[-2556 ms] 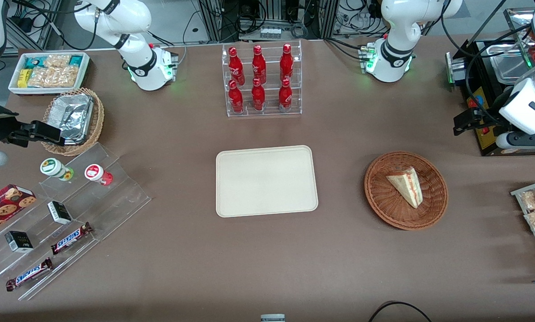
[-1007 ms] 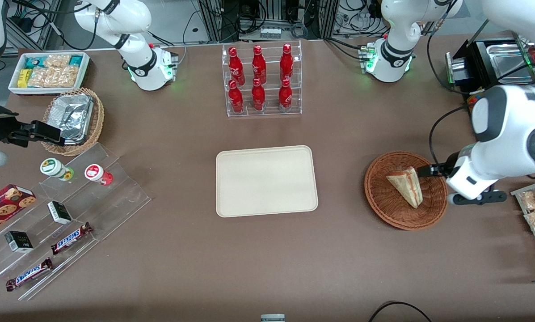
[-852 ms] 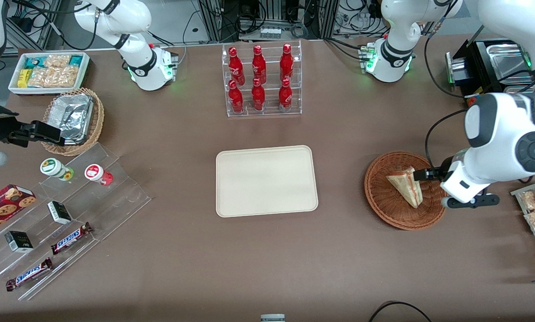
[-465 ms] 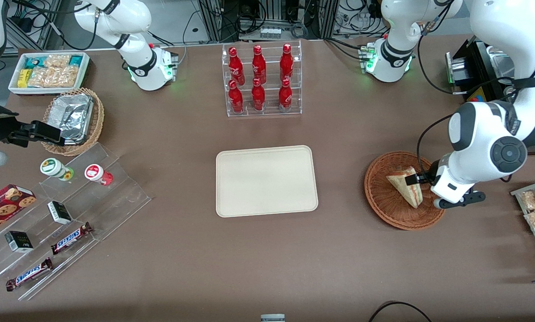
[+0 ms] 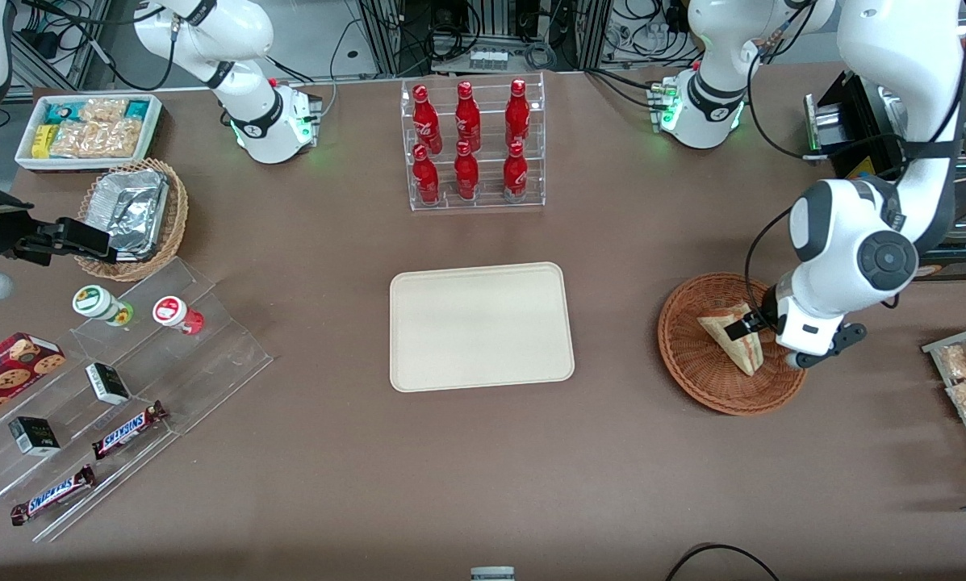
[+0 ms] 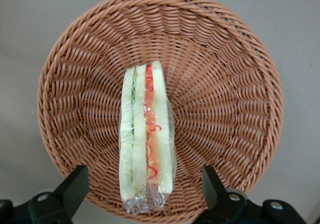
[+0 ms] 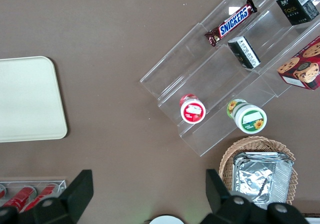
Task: Place sandwich from basket to tray
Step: 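Lower the open left gripper and close it on the wrapped sandwich, then lift the sandwich out of the basket and carry it over the tray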
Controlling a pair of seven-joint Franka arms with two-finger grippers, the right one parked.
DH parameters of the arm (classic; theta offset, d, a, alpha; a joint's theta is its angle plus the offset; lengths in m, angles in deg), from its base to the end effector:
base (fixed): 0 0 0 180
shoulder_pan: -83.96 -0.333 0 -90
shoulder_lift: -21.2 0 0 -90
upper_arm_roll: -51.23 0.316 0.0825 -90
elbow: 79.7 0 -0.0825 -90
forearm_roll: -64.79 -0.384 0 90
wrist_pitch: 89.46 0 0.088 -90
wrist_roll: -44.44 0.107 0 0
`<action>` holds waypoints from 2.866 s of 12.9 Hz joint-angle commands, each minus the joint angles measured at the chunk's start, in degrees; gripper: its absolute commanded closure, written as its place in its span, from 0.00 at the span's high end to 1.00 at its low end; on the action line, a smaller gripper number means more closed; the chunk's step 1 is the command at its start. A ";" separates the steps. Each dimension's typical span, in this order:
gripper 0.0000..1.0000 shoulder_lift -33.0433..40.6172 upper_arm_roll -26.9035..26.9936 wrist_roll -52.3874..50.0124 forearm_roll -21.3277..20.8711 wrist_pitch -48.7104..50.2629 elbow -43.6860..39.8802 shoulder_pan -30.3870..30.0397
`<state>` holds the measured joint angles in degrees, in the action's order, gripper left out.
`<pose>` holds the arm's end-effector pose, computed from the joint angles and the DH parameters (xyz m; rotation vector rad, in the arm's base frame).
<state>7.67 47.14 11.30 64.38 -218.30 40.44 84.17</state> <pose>0.5660 -0.0418 0.3018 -3.0258 -0.7725 0.1295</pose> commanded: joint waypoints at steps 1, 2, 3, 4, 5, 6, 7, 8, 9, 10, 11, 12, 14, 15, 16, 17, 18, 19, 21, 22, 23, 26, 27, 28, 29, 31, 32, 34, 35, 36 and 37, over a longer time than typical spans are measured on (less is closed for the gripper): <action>1.00 2.37 0.04 -4.99 0.06 -4.56 4.65 0.58; 1.00 2.11 0.04 -5.00 0.06 -5.18 4.92 0.58; 1.00 1.76 0.04 -5.09 0.06 -6.06 5.18 0.58; 1.00 1.32 0.04 -5.09 0.06 -7.37 5.53 0.58; 1.00 1.14 0.04 -5.09 0.06 -9.12 6.32 0.49; 1.00 0.79 0.04 -5.09 0.06 -9.75 6.59 0.49; 1.00 0.44 0.04 -5.09 0.15 -9.84 6.59 0.41; 1.00 0.00 0.04 -5.18 0.33 -10.02 6.59 0.32; 1.00 -0.52 0.04 -5.44 0.50 -10.54 6.76 0.32; 1.00 -1.05 0.04 -5.61 0.85 -11.24 7.03 0.32; 0.99 -1.14 0.04 -5.62 0.86 -11.77 7.46 0.32; 0.98 -1.23 0.04 -5.62 0.86 -12.65 7.99 0.32; 0.82 -1.67 0.04 -5.79 0.94 -13.44 8.35 0.23; 0.50 -1.76 0.04 -5.79 1.47 -13.45 8.35 0.23; 0.18 -1.67 0.04 -5.79 1.56 -13.27 8.35 0.23; 0.06 -1.41 0.04 -5.79 1.56 -12.75 8.26 0.14; 0.05 -1.06 0.04 -5.88 1.56 -12.05 8.09 0.23; 0.05 -0.45 0.04 -5.88 1.56 -10.74 7.56 0.32; 0.05 0.87 -0.04 -4.74 1.38 -6.62 4.59 0.49; 0.05 0.97 -0.13 -4.48 1.12 -1.81 1.26 0.67; 0.05 0.79 -0.22 -2.65 1.12 3.03 -2.25 0.84; 0.05 -0.43 -1.44 2.90 1.47 12.56 -10.62 1.72; 0.05 -0.61 -1.89 3.43 1.47 12.83 -11.07 2.59; 0.05 -1.14 -2.24 3.44 1.47 12.66 -11.34 3.99; 0.05 -1.84 -2.33 3.26 1.47 12.57 -12.30 5.75; 0.05 -3.77 -2.33 3.09 1.47 12.92 -15.37 9.70; 0.05 -4.74 -2.33 2.82 1.47 12.92 -16.60 11.90; 0.05 -7.72 -2.33 1.95 1.65 12.92 -19.76 15.94; 0.05 -9.13 -2.33 0.29 1.56 12.92 -21.26 17.88; 0.05 -10.53 -2.33 -0.77 1.56 12.92 -22.84 19.81; 0.05 -11.68 -2.33 -1.13 1.56 12.92 -24.16 21.57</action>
<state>-0.57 44.08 11.56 65.56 -206.58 21.06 102.58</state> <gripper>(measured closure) 0.850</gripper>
